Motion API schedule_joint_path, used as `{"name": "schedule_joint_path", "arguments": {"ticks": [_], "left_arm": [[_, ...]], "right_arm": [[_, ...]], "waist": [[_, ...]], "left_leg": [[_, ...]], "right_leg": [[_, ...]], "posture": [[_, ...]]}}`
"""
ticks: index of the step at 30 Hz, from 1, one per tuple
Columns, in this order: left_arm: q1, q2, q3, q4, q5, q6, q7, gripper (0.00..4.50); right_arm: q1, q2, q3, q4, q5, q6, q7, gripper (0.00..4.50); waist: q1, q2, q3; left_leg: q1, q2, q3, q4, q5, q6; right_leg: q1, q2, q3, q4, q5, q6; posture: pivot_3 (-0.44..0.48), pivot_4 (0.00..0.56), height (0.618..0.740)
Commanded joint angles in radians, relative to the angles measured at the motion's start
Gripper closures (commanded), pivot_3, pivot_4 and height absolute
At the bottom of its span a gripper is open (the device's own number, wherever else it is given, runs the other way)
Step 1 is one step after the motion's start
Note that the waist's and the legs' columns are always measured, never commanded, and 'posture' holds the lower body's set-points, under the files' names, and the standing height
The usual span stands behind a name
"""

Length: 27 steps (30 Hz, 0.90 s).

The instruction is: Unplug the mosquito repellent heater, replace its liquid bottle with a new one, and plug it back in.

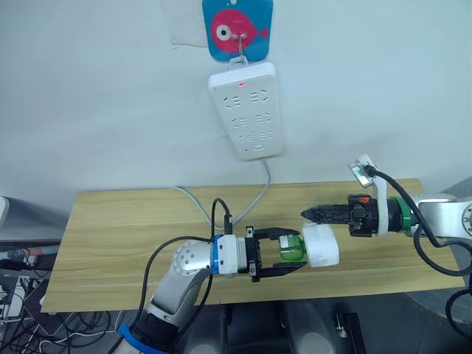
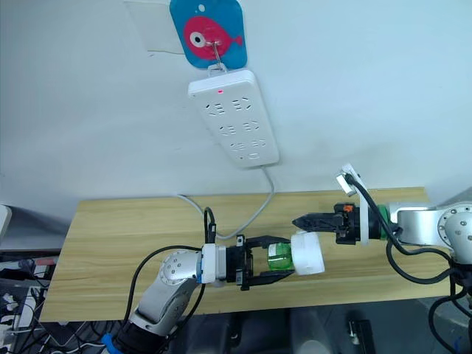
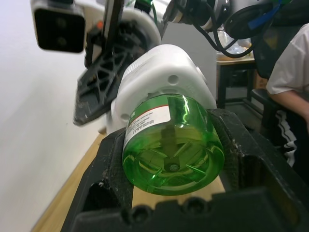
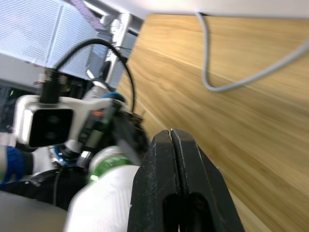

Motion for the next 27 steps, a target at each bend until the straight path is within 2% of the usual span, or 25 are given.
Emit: {"name": "schedule_joint_path", "arguments": {"ticks": [1,7,18,21,24,27], "left_arm": [[-0.015,-0.027,0.021,-0.076,-0.052,-0.007,0.017,2.23],[-0.017,-0.038,0.032,-0.09,-0.073,0.04,0.04,2.23],[-0.023,-0.046,0.04,-0.072,-0.054,0.034,0.041,2.23],[-0.025,-0.047,0.039,-0.069,-0.044,0.022,0.037,2.23],[-0.028,-0.039,0.026,-0.054,0.014,-0.076,0.009,2.23],[-0.042,-0.028,0.032,0.016,0.095,-0.237,-0.004,2.23]], "right_arm": [[0.041,0.021,-0.002,-0.013,-0.052,0.032,0.031,4.46],[0.086,0.048,-0.031,-0.04,-0.077,0.054,0.051,4.46],[0.185,0.021,-0.079,-0.134,0.052,0.097,0.043,4.46],[0.185,0.028,-0.077,-0.124,0.018,0.08,0.019,4.46],[0.152,0.041,-0.082,-0.063,-0.022,0.073,-0.002,4.46],[0.11,0.022,-0.112,0.037,0.038,0.098,-0.025,4.46]], "waist": [[0.0,0.0,0.0],[0.0,0.0,0.0],[0.0,0.0,0.0],[-0.001,0.0,0.0],[-0.001,0.0,0.0],[0.001,0.0,0.0]], "left_leg": [[0.0,0.0,0.0,0.0,0.0,0.0],[0.0,0.0,0.0,0.0,0.0,0.0],[0.0,0.0,0.0,0.0,0.0,0.0],[0.0,0.0,0.0,0.0,0.0,0.0],[0.0,0.0,0.001,0.0,0.0,0.0],[0.0,0.0,0.001,0.0,0.0,0.0]], "right_leg": [[0.0,0.0,0.0,0.0,0.0,0.0],[0.0,0.0,0.0,0.0,0.0,0.0],[0.0,0.0,0.0,0.0,0.0,0.0],[0.0,0.0,0.0,0.0,0.0,0.0],[0.0,0.0,0.0,0.0,0.0,0.0],[0.0,0.0,0.0,0.0,0.0,0.0]], "posture": [[-0.133,0.328,0.74],[-0.137,0.332,0.74],[-0.139,0.336,0.74],[-0.139,0.336,0.74],[-0.139,0.336,0.74],[-0.141,0.339,0.74]]}}
